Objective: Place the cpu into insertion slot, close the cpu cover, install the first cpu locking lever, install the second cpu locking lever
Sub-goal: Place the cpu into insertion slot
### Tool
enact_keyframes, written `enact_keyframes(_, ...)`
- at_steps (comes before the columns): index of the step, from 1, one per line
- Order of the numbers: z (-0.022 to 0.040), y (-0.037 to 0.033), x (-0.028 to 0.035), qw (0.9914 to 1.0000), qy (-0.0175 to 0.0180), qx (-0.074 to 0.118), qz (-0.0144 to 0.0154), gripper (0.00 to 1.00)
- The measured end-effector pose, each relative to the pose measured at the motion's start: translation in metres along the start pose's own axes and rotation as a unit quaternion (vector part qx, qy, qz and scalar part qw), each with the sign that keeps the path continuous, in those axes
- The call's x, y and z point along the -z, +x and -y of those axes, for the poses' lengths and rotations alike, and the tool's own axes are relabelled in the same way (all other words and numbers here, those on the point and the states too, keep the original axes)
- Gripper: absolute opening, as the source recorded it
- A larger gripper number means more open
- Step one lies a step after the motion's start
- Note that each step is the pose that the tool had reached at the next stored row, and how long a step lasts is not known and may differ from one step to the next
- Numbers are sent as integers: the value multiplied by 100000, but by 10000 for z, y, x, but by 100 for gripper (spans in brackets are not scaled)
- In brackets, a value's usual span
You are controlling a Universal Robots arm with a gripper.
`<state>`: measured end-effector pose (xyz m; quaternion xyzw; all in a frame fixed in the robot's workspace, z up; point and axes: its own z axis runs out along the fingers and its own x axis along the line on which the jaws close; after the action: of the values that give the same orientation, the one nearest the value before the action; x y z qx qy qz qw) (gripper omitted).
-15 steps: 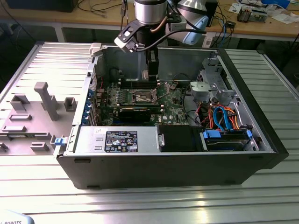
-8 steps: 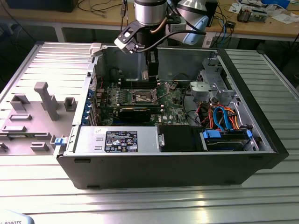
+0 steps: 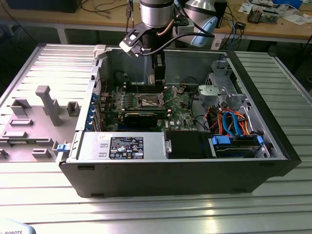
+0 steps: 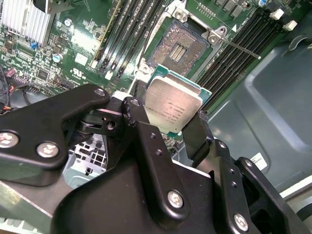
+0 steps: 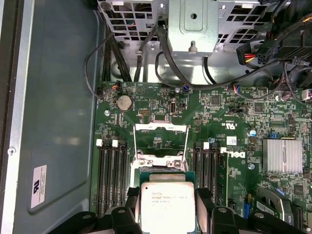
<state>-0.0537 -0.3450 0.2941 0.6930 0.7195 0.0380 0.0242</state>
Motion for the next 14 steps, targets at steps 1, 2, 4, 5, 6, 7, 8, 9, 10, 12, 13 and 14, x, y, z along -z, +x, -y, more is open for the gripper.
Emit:
enact_keyframes(1, 0, 0, -4, 100000, 3, 1, 1, 54)
enact_keyframes(2, 1, 0, -7, 100000, 2, -1, 1, 54)
enact_keyframes(4, 1, 0, -11, 100000, 0, 0, 2, 54)
enact_keyframes(5, 1, 0, -14, 100000, -3, 0, 1, 54)
enact_keyframes(6, 1, 0, -15, 100000, 2, 0, 5, 54)
enact_keyframes(7, 1, 0, -16, 100000, -1, -1, 0, 54)
enact_keyframes(8, 2, 0, -18, 100000, -4, -1, -2, 54)
enact_keyframes(9, 2, 0, -19, 100000, -1, -2, -5, 54)
enact_keyframes(10, 2, 0, -20, 100000, -3, -1, -1, 54)
enact_keyframes(12, 2, 1, -27, 100000, -5, -2, -6, 54)
enact_keyframes(13, 3, 3, -30, 100000, -10, -5, -10, 54)
enact_keyframes(14, 3, 5, -32, 100000, -6, -7, -8, 54)
